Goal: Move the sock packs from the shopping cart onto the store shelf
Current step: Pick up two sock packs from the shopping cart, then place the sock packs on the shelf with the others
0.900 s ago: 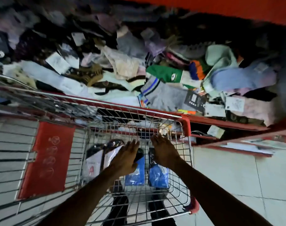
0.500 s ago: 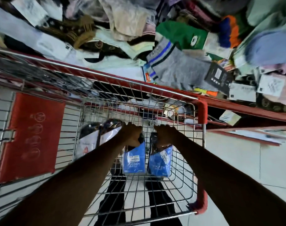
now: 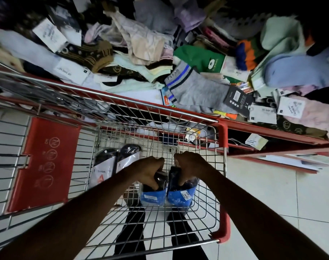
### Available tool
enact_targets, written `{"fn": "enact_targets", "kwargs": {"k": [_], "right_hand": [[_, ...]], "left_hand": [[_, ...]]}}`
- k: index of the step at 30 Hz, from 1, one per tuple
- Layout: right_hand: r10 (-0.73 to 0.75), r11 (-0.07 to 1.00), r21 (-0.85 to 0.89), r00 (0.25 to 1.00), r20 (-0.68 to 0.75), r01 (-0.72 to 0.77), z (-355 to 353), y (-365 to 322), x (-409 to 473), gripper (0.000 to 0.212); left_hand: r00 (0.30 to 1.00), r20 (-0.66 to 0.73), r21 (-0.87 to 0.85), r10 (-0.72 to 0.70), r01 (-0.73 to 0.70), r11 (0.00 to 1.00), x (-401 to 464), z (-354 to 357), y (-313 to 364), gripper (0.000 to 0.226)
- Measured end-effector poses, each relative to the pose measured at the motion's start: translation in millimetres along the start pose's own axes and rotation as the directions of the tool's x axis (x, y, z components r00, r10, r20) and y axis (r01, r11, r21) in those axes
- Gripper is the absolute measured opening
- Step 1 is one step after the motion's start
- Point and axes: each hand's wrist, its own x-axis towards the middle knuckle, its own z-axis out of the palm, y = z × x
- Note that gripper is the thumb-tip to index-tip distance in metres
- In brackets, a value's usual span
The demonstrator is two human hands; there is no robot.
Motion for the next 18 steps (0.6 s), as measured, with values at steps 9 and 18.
{"fn": "enact_targets", "kwargs": {"k": [9, 18], "right_hand": [[-0.137, 0.988, -0.023, 0.781, -0.609, 0.156, -85, -23, -105, 0.059], [-0.156, 0.986, -0.155, 0.597, -0.787, 0.053, -241, -76, -270, 0.055]], "left_hand": [[0.868, -0.495, 0.152, 0.048, 0.032, 0.988, -142, -91, 57, 0.064], [0.672, -0.726, 0.270, 0.145, 0.085, 0.959, -280, -227, 146, 0.059]]}}
